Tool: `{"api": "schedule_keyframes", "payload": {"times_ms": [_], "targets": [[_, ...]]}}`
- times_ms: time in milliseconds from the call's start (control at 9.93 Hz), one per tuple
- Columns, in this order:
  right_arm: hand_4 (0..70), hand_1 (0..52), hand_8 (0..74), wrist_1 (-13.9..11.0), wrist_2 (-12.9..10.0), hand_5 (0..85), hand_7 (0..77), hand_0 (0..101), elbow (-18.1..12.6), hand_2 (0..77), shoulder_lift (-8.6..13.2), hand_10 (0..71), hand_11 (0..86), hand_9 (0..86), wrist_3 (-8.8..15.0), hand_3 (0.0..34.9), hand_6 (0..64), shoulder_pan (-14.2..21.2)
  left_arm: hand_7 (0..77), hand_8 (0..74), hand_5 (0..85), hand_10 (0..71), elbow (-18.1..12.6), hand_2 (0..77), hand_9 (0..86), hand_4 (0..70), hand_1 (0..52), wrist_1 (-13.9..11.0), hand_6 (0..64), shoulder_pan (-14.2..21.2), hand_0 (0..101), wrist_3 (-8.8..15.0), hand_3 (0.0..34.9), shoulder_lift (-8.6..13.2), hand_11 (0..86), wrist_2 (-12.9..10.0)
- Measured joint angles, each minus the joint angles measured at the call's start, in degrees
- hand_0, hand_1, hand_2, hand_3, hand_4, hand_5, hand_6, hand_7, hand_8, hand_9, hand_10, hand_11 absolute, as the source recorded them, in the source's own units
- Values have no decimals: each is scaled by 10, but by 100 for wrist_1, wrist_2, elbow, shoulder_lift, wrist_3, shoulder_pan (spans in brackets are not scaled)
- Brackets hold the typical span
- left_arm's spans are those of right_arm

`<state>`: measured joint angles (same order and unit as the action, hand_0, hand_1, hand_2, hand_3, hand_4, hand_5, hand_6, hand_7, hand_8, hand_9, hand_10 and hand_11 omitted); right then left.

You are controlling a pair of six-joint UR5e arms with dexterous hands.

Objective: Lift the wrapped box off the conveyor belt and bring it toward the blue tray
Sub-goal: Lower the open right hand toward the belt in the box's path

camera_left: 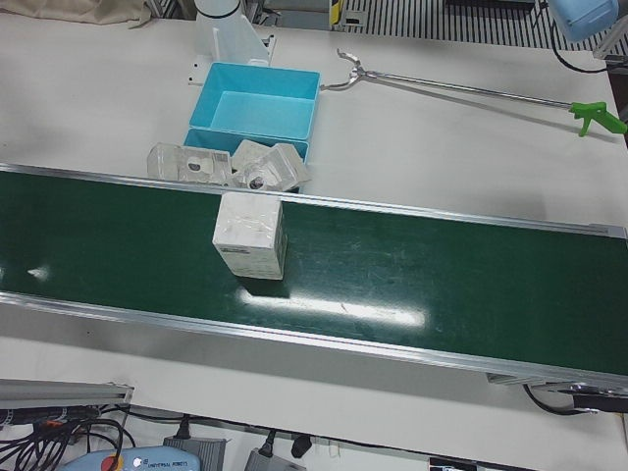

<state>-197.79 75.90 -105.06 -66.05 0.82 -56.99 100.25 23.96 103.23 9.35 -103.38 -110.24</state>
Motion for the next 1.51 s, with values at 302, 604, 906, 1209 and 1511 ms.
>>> {"api": "schedule_keyframes", "payload": {"times_ms": [302, 604, 906, 1209, 1511], "targets": [[120, 120, 71, -5, -5, 125, 213, 478, -5, 82, -10, 0, 11, 82, -20, 0, 87, 18, 5, 5, 11, 5, 0, 5, 5, 0, 0, 0, 0, 0, 0, 0, 0, 0, 5, 0], [131, 120, 71, -5, -3, 125, 218, 476, -11, 76, -22, 0, 5, 82, -23, 0, 87, 29, 5, 5, 11, 0, 0, 5, 5, 0, 0, 0, 0, 0, 0, 0, 0, 0, 5, 0], [131, 120, 71, -3, -13, 125, 213, 473, 10, 76, 0, 0, 5, 82, -23, 0, 87, 54, 5, 5, 11, 5, 0, 5, 5, 0, 0, 0, 0, 0, 0, 0, 0, 0, 5, 0], [147, 136, 65, -4, -250, 147, 240, 471, 226, 98, 259, 0, 5, 93, 17, 0, 98, 406, 5, 5, 11, 5, 0, 5, 5, 0, 0, 0, 0, 0, 0, 0, 0, 0, 5, 0], [136, 142, 65, -16, -634, 153, 240, 472, 431, 104, 544, 0, 5, 71, 236, 0, 98, 899, 5, 5, 11, 5, 0, 11, 5, 0, 0, 0, 0, 0, 0, 0, 0, 0, 5, 0]]}}
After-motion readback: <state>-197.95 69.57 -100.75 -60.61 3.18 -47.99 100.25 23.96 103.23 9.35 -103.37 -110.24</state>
